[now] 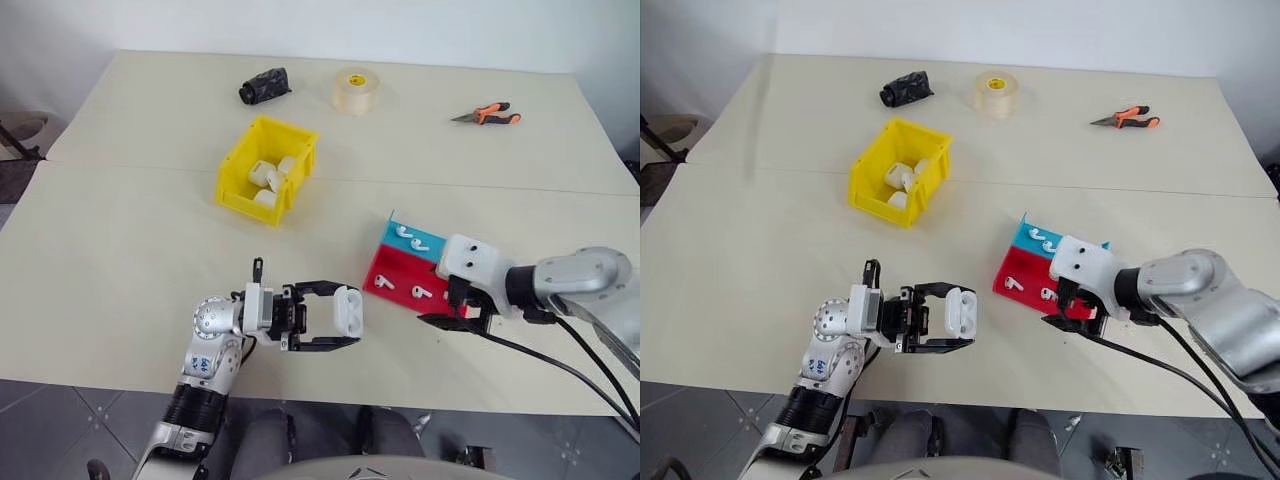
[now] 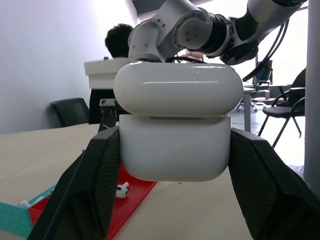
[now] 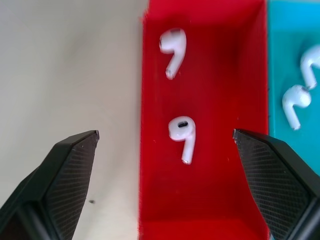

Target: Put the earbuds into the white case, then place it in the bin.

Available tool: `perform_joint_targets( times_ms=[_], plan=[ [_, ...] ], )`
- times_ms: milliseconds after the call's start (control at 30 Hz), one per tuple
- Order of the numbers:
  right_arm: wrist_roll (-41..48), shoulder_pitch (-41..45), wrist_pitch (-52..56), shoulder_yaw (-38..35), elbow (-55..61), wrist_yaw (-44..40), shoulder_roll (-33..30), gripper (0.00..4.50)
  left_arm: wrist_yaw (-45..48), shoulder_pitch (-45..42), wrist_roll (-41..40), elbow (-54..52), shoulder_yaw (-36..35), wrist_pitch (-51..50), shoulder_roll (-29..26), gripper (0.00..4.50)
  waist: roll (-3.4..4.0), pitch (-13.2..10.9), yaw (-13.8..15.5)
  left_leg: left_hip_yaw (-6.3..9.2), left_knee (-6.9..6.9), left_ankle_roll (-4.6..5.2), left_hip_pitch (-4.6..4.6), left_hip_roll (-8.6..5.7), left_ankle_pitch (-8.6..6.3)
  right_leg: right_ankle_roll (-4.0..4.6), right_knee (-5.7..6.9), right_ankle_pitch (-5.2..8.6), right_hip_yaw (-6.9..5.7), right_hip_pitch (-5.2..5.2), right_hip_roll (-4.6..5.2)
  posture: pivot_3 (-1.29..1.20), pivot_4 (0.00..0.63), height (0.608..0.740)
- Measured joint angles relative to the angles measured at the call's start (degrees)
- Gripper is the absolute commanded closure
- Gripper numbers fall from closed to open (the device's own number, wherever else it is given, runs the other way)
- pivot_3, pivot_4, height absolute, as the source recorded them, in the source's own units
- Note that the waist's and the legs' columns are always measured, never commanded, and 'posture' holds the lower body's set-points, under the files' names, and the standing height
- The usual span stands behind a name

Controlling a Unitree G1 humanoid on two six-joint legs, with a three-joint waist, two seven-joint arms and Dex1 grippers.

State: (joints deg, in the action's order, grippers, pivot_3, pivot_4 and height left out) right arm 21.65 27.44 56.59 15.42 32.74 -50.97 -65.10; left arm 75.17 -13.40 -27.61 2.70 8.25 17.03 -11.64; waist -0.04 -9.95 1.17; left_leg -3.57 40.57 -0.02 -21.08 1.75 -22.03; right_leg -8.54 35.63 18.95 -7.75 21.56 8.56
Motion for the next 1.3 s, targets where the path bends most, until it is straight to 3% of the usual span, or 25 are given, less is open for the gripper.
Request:
perform_joint_targets(
  times_ms=[300,433,667,1300],
  plan=[
    [-8.6,7.9,-0.5,10.2,-4.6,-2.2,1.5,0.0,-2.1,1.0,0.1,-1.5,1.5,-0.5,-0.1,1.7,0.0,0.0,0.0,0.03,0.1,0.0,-0.07,0.0,0.0,0.0,0.01,0.0,-0.03,0.0,0.0,0.0,0.15,0.74],
    [-11.6,9.2,-1.6,13.1,-6.3,-3.8,1.7,0.96,-2.3,0.9,0.1,-1.7,1.8,-0.6,-0.8,1.7,0.0,0.0,0.0,0.02,0.1,0.0,-0.07,0.0,0.0,0.0,0.01,0.0,-0.02,0.0,0.0,0.0,0.15,0.74],
    [-14.2,10.3,-2.4,13.5,-7.6,-6.1,3.0,3.36,-2.4,0.0,0.1,-1.6,1.6,-0.8,-1.0,1.7,0.0,0.0,0.0,0.03,0.1,0.0,-0.08,0.0,0.0,0.0,0.01,0.0,-0.03,0.0,0.0,0.0,0.15,0.74],
    [-21.0,9.6,-9.2,14.3,-8.2,-10.9,5.0,3.36,-2.5,0.0,0.0,-1.7,1.7,-1.4,-1.0,1.7,0.0,0.0,0.0,0.03,0.12,0.0,-0.08,0.0,0.0,0.0,0.02,0.0,-0.04,0.0,0.0,0.0,0.15,0.74]
  ],
)
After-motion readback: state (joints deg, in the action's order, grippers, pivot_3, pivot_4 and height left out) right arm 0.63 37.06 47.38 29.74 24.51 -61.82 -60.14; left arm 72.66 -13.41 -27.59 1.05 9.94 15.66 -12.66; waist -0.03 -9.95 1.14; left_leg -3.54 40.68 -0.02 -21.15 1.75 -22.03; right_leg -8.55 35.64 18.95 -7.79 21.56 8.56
